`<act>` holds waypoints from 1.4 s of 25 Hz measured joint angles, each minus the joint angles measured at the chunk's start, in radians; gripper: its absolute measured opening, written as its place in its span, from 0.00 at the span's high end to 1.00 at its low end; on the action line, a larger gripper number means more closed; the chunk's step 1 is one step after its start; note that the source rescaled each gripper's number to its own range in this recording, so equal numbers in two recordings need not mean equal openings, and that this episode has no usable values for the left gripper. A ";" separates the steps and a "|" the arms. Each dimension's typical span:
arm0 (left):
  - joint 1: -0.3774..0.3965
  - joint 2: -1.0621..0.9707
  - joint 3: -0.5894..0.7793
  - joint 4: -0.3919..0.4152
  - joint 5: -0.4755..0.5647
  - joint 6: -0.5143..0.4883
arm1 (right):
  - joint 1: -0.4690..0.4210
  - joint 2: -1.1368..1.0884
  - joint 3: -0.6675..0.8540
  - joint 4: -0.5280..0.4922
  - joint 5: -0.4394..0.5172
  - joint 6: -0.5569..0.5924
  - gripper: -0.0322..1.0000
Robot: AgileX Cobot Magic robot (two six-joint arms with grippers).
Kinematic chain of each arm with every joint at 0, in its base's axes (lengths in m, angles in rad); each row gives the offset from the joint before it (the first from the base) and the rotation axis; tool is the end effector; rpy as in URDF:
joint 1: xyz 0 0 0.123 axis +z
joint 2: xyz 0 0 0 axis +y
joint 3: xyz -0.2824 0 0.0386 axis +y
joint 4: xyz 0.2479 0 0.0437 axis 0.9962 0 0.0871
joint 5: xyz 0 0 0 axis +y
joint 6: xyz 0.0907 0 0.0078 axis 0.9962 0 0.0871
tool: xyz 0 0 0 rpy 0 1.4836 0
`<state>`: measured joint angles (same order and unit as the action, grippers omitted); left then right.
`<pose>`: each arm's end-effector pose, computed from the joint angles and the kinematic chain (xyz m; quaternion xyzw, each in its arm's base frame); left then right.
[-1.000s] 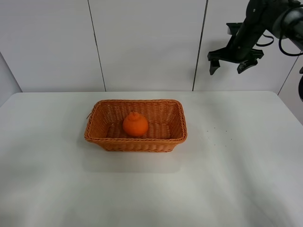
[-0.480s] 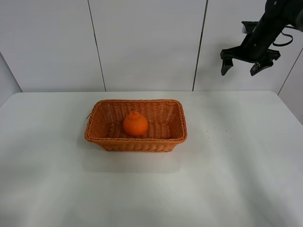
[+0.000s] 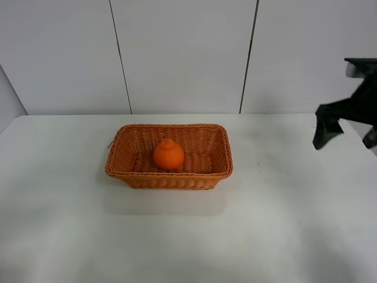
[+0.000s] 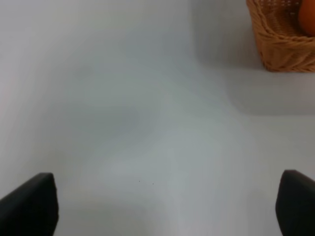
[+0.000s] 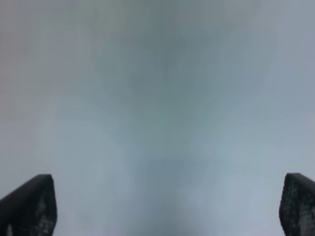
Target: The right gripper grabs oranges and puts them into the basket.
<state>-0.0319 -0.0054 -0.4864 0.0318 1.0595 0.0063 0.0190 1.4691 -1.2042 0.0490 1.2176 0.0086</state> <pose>-0.0040 0.0027 0.2735 0.0158 0.8548 0.0093 0.5186 0.2761 0.0094 0.2956 0.0012 0.9959 0.0248 0.0873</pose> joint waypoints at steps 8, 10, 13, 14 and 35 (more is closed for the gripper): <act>0.000 0.000 0.000 0.000 0.000 0.000 | 0.000 -0.570 0.488 0.000 -0.110 -0.002 0.00; 0.000 0.000 0.000 0.000 0.000 0.000 | 0.000 -0.719 0.567 0.000 -0.152 -0.009 0.00; 0.000 0.000 0.000 0.000 0.000 0.000 | 0.000 -0.924 0.665 0.000 -0.177 -0.020 0.00; 0.000 0.000 0.000 0.000 0.000 0.000 | 0.000 -0.992 0.689 0.000 -0.179 -0.021 0.00; 0.000 0.000 0.000 0.000 0.000 0.000 | 0.000 -1.474 0.708 -0.020 -0.191 -0.023 0.00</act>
<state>-0.0319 -0.0054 -0.4864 0.0318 1.0595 0.0063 0.0190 -0.0048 -0.4964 0.0291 1.0266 -0.0140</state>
